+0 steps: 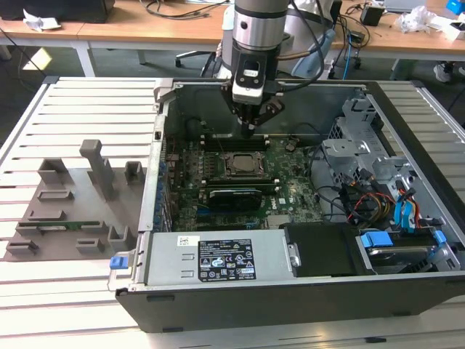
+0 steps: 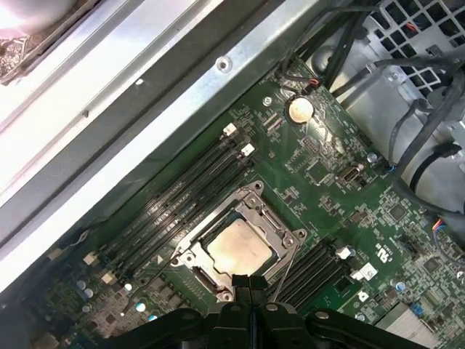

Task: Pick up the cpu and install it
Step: 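Install the first cpu locking lever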

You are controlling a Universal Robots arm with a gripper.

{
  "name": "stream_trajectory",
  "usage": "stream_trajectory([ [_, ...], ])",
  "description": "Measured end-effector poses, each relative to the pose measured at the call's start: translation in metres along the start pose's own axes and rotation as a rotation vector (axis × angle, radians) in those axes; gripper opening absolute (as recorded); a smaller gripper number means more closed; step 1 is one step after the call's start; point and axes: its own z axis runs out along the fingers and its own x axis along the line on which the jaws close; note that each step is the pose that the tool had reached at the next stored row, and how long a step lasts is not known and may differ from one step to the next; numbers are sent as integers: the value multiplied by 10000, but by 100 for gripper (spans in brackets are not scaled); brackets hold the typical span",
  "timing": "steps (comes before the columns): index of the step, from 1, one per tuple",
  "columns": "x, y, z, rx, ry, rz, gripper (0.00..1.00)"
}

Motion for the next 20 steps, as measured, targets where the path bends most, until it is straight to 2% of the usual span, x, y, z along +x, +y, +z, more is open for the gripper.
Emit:
stream_trajectory([
  [7,0,0,0,-53,-57,-1002,11],
  [20,0,0,0,-124,-133,-2361,11],
])
